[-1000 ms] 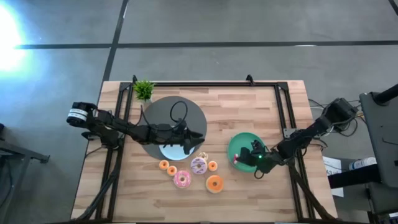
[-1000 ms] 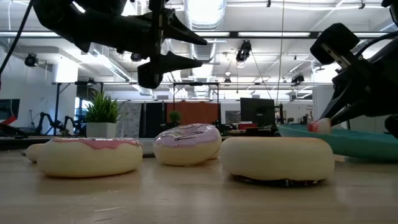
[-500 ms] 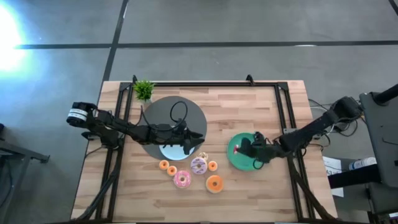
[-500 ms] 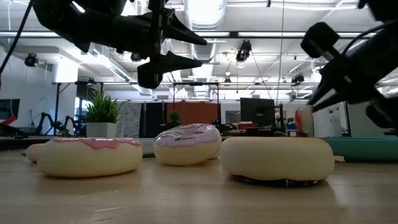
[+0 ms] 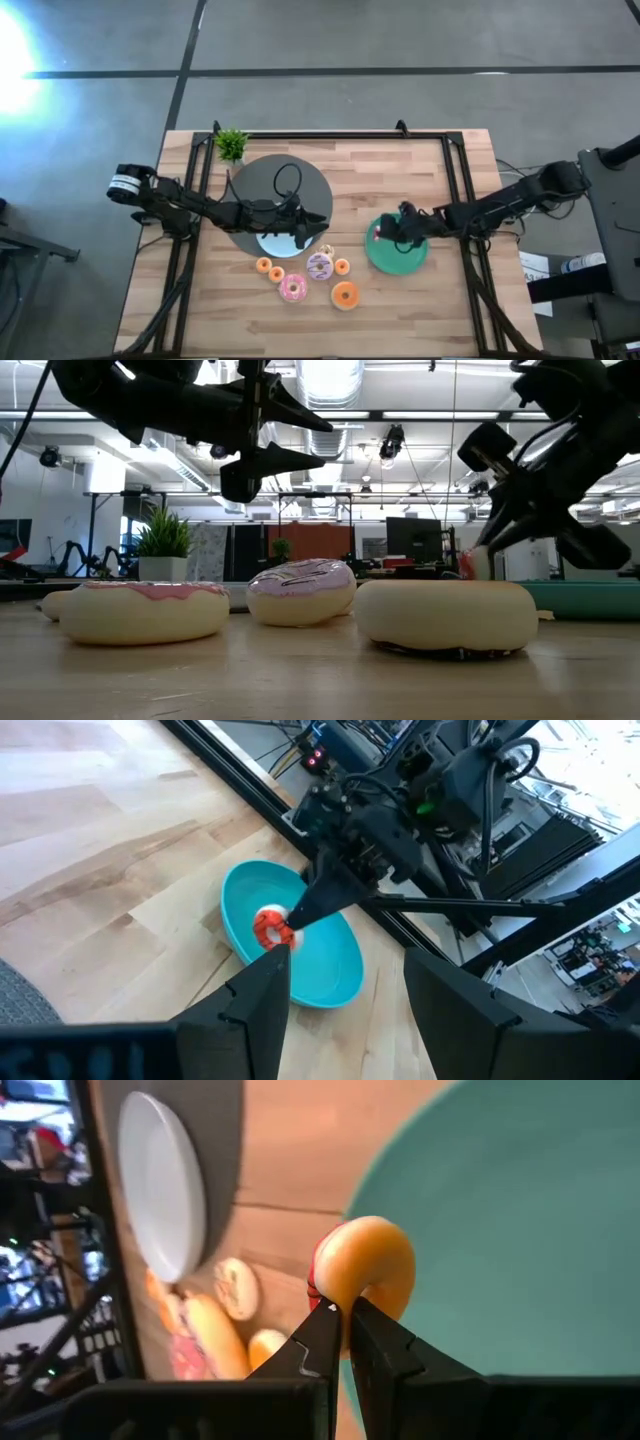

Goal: Pick & Place donuts
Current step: Put the small orange donut on the green plate

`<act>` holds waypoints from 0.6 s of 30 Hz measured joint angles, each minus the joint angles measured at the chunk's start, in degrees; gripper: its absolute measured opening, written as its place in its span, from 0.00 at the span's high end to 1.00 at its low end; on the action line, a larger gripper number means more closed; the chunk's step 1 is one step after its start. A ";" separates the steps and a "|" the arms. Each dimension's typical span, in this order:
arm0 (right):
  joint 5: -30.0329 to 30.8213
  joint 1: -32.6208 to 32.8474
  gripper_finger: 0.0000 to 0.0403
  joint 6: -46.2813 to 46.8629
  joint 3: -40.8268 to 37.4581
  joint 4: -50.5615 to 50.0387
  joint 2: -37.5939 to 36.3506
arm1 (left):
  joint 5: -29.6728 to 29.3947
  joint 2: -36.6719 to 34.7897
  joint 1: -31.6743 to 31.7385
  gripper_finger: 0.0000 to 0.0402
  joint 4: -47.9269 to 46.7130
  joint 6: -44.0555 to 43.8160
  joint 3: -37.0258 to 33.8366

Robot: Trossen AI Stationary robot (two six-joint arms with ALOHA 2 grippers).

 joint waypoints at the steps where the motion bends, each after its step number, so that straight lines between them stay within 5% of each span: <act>1: -0.67 0.00 0.97 0.42 -0.04 0.10 0.54 | 0.00 0.00 0.00 0.57 0.01 0.00 0.00; 8: -1.44 0.00 0.95 0.35 0.53 1.17 3.13 | 0.00 -0.01 0.00 0.57 -0.17 0.39 -0.01; 18: -5.37 0.05 0.77 2.93 1.08 -7.18 2.67 | 0.00 -0.01 -0.09 0.57 -0.22 0.31 -0.02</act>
